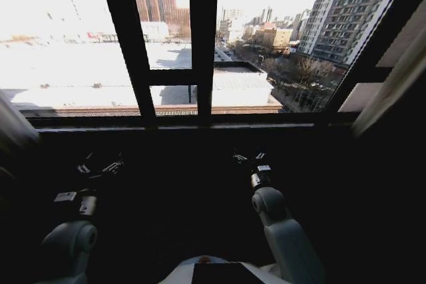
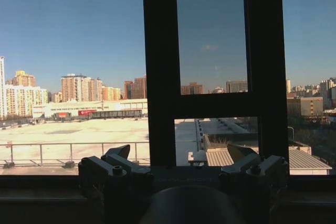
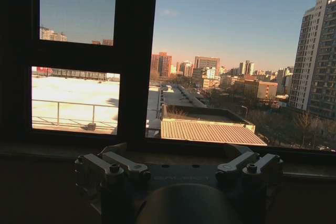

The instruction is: Open the curtains by pulling them apart, changing their state from closed to fully open.

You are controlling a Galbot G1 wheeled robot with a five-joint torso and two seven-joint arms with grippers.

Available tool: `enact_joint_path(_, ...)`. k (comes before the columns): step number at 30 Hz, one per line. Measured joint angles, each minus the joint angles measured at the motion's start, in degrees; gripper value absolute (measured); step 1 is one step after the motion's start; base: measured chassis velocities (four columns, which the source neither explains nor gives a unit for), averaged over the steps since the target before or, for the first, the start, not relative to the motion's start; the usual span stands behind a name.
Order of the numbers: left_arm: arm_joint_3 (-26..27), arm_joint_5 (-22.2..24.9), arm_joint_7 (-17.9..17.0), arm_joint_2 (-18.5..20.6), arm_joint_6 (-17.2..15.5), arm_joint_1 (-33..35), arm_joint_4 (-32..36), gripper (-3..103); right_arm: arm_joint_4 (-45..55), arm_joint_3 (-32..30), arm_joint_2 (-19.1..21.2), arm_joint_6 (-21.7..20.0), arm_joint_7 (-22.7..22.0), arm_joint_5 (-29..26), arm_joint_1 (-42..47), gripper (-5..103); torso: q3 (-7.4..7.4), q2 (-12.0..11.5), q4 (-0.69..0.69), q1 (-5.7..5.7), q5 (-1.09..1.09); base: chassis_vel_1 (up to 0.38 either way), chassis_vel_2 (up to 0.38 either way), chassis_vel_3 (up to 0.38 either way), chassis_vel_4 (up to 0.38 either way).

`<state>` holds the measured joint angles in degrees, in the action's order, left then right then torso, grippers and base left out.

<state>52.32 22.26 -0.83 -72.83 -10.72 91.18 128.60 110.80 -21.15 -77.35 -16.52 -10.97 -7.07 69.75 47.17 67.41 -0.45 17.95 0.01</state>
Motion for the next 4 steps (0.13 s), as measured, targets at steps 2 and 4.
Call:
enact_joint_path(2,-0.1,0.0,0.0,-0.1,0.1,0.0,-0.1,100,0.0,0.2,-0.1,-0.3,0.0,0.0,-0.2,100,0.05,-0.1,0.01,0.1,0.0,0.0,0.0,0.0,0.0)
enact_joint_path(4,-0.1,0.0,0.0,-0.1,0.2,0.0,-0.2,100,0.1,0.2,-0.2,-0.4,0.0,0.0,-0.2,100,0.05,-0.1,0.01,0.12,0.0,-0.027,0.021,0.017,-0.029)
